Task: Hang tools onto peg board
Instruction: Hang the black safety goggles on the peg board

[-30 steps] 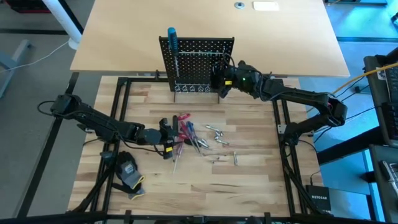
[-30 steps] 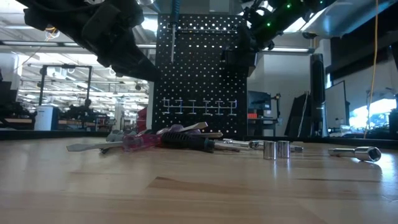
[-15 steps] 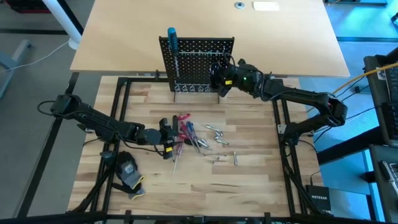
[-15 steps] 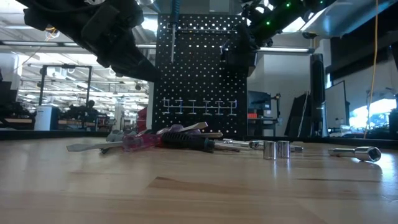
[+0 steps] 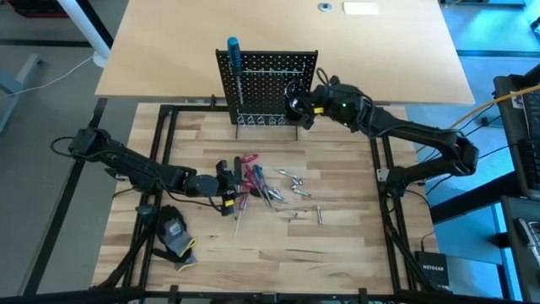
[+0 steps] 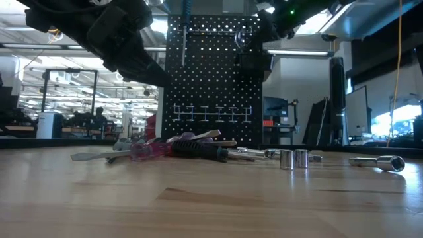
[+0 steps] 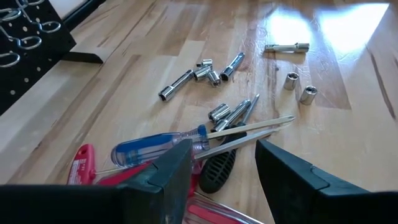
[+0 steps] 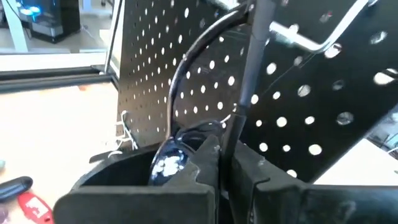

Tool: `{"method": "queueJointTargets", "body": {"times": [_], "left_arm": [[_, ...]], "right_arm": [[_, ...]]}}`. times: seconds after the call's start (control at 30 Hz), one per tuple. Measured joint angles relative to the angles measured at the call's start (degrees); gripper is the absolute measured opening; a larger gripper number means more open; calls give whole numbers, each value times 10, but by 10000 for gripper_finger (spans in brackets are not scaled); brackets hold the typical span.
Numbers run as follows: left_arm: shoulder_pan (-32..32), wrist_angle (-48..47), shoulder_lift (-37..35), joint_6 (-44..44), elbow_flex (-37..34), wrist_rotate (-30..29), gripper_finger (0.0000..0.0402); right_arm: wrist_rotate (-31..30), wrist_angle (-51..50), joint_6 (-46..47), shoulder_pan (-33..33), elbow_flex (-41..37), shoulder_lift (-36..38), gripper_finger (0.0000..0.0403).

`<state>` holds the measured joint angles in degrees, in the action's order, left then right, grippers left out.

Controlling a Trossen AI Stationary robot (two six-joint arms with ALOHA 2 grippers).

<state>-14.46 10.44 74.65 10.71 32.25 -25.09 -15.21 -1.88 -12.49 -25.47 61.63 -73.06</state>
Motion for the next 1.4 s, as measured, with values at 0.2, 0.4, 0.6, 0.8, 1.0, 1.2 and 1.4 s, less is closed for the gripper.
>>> {"method": "queueJointTargets", "body": {"times": [0.2, 0.4, 0.6, 0.8, 1.0, 1.2, 1.4], "left_arm": [[0, 0, 0, -2, 0, -1, 168], [0, 0, 0, -1, 0, -1, 168], [0, 0, 0, 0, 0, -1, 168], [0, 0, 0, 0, 0, -1, 168], [0, 1, 0, 4, 0, -1, 168], [0, 77, 0, -20, 11, -1, 168], [10, 146, 0, -81, 73, -4, 168]], "right_arm": [[53, 31, 0, 0, 0, 7, 9], [62, 35, 0, 0, 0, 7, 17], [105, 36, 0, 0, 0, 7, 8], [135, 32, 0, 0, 0, 8, 16], [161, 28, 1, 0, 0, 39, 10], [246, 15, 24, 13, 0, 75, 12], [269, 14, 31, 93, 1, 81, 13]]}}
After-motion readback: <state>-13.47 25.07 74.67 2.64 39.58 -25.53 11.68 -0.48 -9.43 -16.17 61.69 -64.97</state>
